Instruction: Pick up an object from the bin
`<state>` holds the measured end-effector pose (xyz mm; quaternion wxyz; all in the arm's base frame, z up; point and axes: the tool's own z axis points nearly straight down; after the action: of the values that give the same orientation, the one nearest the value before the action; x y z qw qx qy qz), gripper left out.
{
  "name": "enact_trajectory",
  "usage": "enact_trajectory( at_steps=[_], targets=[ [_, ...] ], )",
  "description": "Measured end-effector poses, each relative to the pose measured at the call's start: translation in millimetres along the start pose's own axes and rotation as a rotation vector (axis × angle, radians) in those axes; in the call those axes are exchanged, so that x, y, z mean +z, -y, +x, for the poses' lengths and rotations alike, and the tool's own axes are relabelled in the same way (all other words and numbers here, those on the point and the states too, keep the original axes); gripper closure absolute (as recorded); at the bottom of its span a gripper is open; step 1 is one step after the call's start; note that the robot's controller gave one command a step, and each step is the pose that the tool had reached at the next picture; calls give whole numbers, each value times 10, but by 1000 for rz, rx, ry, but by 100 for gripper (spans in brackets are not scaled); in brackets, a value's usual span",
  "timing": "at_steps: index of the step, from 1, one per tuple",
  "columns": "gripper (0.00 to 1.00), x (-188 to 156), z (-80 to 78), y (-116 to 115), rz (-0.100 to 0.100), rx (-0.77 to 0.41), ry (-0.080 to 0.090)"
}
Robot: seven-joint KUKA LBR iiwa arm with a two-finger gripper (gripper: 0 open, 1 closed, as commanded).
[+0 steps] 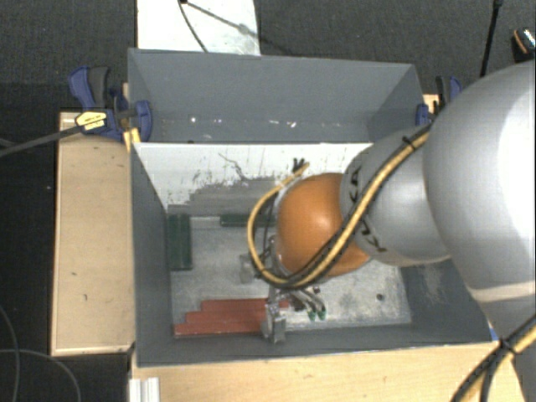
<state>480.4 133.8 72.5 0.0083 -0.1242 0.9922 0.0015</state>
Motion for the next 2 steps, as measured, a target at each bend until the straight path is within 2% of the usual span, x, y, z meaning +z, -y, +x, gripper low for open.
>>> enact_trajectory(
  at_steps=[1,2],
  targets=[
    [100,-20,-33,2,0,6,12],
    [0,0,0,0,0,5,0]
  ],
)
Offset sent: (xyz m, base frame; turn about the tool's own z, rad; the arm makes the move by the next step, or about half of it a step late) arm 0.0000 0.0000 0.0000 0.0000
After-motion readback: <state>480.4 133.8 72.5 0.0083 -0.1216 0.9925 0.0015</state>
